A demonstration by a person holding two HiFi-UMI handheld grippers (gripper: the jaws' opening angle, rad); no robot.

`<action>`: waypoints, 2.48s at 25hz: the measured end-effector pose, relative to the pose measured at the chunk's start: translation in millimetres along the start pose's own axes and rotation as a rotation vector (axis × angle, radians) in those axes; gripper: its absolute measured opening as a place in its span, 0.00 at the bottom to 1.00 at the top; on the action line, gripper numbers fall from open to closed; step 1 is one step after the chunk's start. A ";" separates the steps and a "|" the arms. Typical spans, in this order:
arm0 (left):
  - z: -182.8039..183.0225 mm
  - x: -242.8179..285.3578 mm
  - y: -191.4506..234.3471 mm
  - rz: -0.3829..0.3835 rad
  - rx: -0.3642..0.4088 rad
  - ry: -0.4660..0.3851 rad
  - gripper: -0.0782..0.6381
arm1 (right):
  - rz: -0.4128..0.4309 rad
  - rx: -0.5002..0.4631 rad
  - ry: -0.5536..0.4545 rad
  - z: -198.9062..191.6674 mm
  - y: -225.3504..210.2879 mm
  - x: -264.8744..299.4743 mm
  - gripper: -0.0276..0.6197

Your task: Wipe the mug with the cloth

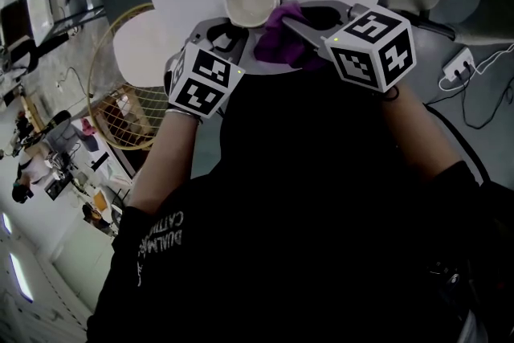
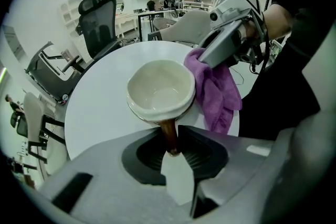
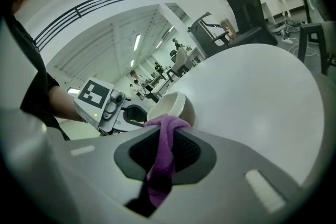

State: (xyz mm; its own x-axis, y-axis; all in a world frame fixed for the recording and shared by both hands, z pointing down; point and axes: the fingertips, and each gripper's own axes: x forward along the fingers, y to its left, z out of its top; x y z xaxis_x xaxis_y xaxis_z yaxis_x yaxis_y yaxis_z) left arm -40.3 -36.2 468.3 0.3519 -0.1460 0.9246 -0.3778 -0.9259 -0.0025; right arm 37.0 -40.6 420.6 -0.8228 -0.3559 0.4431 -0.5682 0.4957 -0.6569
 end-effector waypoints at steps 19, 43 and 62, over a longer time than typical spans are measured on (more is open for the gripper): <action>1.1 1.9 -6.0 -0.014 0.035 0.030 0.22 | -0.065 0.007 -0.023 15.2 -31.1 -6.4 0.12; 0.7 0.7 -2.0 -0.087 0.143 0.099 0.25 | -0.157 -0.096 0.017 44.8 -53.3 9.7 0.12; -12.1 -5.9 7.5 -0.150 0.255 0.073 0.25 | -0.268 -0.165 0.136 65.3 -52.5 34.0 0.11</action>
State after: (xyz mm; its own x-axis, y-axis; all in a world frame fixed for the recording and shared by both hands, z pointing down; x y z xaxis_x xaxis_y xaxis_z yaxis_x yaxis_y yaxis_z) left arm -55.6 -38.1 467.5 0.3212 0.0162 0.9469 -0.0953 -0.9942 0.0493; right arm 39.8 -130.3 430.3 -0.6320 -0.3873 0.6712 -0.7499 0.5241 -0.4037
